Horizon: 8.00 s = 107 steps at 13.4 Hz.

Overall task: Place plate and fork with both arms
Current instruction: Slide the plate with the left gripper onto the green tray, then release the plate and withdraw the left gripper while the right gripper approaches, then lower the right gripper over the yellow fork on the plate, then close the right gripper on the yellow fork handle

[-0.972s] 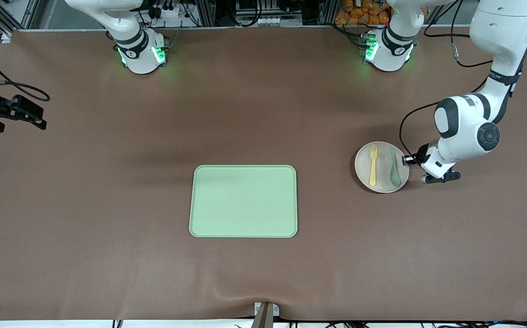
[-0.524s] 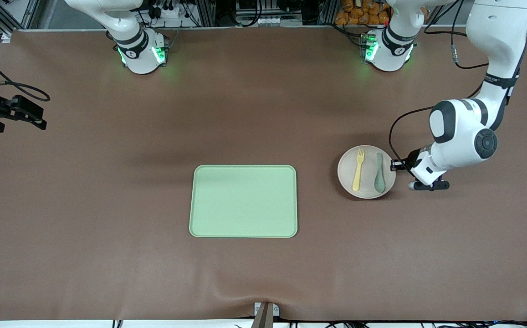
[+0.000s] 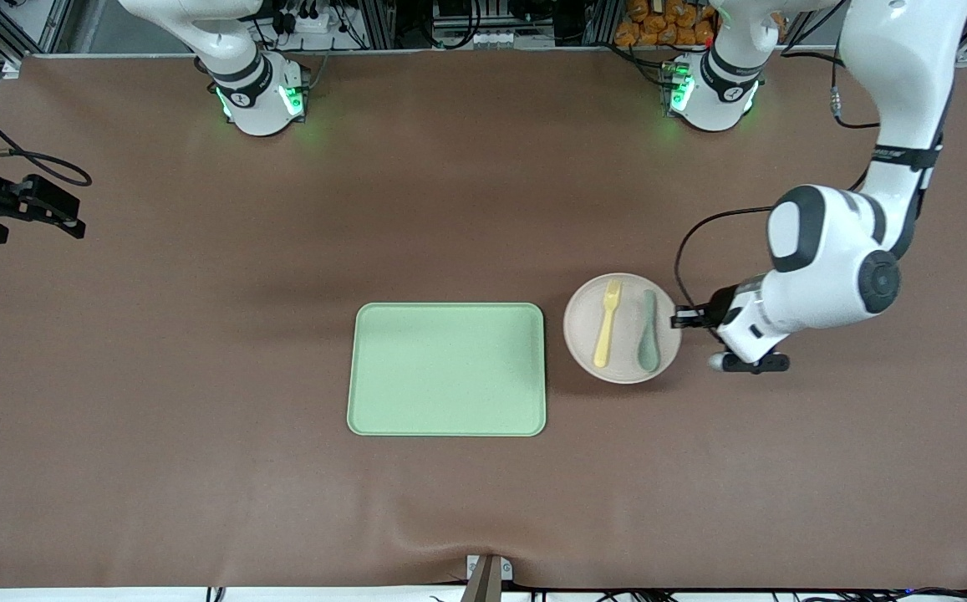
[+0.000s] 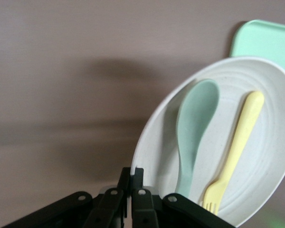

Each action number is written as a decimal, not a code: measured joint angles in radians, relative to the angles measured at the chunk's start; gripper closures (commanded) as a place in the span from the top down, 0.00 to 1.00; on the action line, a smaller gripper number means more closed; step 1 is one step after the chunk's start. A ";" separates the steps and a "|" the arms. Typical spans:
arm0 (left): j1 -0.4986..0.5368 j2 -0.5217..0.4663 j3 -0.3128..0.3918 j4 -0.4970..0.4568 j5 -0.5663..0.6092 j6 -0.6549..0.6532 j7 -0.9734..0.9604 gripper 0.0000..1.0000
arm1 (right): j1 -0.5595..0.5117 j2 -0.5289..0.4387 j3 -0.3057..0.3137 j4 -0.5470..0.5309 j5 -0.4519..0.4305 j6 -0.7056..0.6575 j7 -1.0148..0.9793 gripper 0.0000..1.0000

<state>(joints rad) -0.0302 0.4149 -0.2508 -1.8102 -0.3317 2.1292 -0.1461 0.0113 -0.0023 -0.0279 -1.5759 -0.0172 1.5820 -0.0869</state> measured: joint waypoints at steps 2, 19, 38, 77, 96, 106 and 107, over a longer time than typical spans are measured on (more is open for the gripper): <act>-0.087 0.070 -0.004 0.098 0.000 0.000 -0.144 0.00 | 0.000 0.000 0.000 0.000 0.000 0.000 0.000 1.00; -0.329 0.459 -0.002 0.360 0.000 0.332 -0.370 0.00 | -0.001 0.002 -0.001 0.001 0.000 0.001 0.000 1.00; -0.167 0.108 0.018 0.425 0.026 -0.130 -0.434 1.00 | 0.038 0.048 0.009 0.000 0.001 -0.006 -0.001 1.00; 0.289 -0.402 0.005 0.291 0.303 -0.590 0.069 1.00 | 0.608 0.983 0.007 0.491 0.017 0.626 0.710 0.65; 0.289 -0.402 0.004 0.291 0.303 -0.590 0.070 1.00 | 0.637 1.044 -0.003 0.493 0.016 0.684 0.742 0.36; 0.289 -0.402 0.004 0.291 0.303 -0.590 0.070 1.00 | 0.639 1.050 -0.006 0.499 0.016 0.684 0.743 0.00; 0.289 -0.402 0.004 0.291 0.303 -0.590 0.070 1.00 | 0.638 1.050 -0.006 0.502 0.016 0.684 0.743 0.00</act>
<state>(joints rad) 0.2591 0.0131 -0.2464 -1.5188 -0.0289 1.5393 -0.0759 0.6497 1.0474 -0.0339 -1.0735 -0.0007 2.2656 0.6564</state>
